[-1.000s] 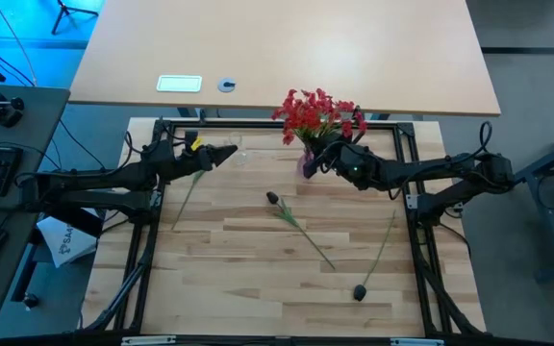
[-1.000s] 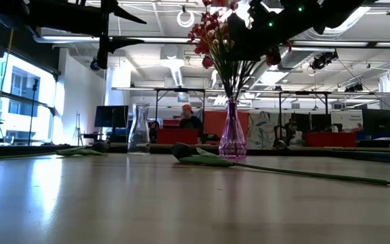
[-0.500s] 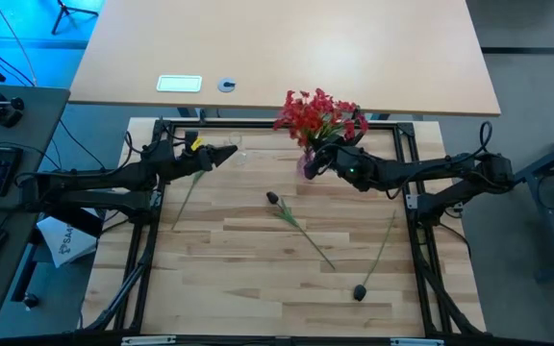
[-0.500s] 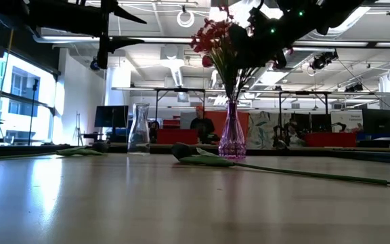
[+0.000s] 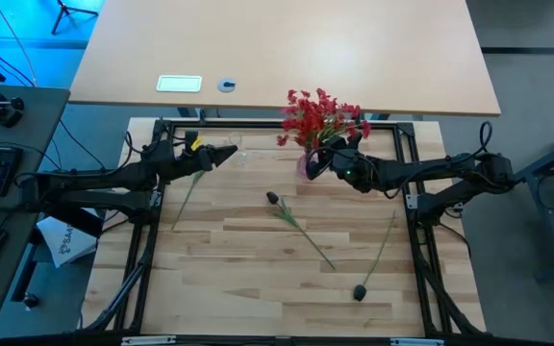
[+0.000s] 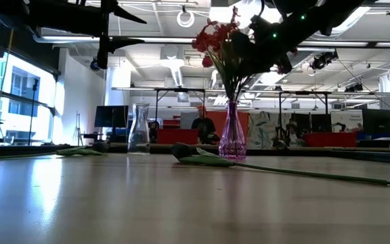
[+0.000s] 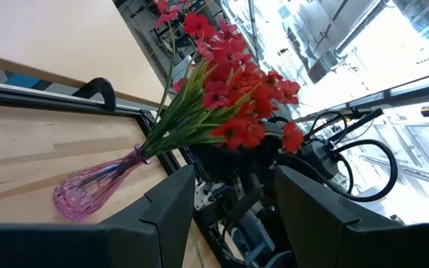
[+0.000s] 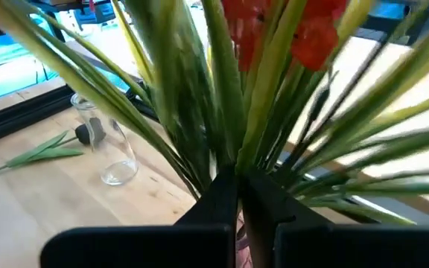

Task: Sort flowers into vase by color
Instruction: Put the red flowers into the purple vase, then put the top black tulip into the transparent vase

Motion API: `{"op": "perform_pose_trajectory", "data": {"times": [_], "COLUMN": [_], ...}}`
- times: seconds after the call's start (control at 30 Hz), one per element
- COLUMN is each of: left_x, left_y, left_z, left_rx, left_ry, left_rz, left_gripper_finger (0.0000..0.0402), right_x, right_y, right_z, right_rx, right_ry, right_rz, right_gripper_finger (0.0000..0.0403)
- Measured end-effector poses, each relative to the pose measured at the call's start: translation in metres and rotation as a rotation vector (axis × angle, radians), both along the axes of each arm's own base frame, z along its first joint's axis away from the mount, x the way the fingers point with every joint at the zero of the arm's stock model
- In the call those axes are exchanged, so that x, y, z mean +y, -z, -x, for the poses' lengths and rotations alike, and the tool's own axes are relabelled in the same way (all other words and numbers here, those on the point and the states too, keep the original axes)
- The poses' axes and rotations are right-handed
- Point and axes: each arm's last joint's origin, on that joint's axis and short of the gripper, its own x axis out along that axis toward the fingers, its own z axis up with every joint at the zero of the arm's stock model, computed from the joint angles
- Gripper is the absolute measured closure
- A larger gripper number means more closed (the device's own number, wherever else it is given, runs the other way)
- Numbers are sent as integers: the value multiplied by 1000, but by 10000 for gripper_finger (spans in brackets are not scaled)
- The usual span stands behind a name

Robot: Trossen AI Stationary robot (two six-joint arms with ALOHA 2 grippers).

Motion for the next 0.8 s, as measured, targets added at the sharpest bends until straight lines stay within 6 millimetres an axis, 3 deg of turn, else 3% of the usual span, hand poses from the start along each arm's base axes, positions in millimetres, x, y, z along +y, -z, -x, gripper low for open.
{"op": "perform_pose_trajectory", "data": {"times": [0.4, 0.8], "left_x": [0, 0], "left_y": [0, 0], "left_z": [0, 0], "left_rx": [0, 1], "left_ry": [0, 0], "left_rz": [0, 0], "left_gripper_finger": [225, 225], "right_x": [1, 5], "right_y": [-1, -26], "right_z": [-1, 14], "right_rx": [-28, -106], "right_ry": [-40, -127], "right_rz": [-23, -43], "right_gripper_finger": [387, 200]}}
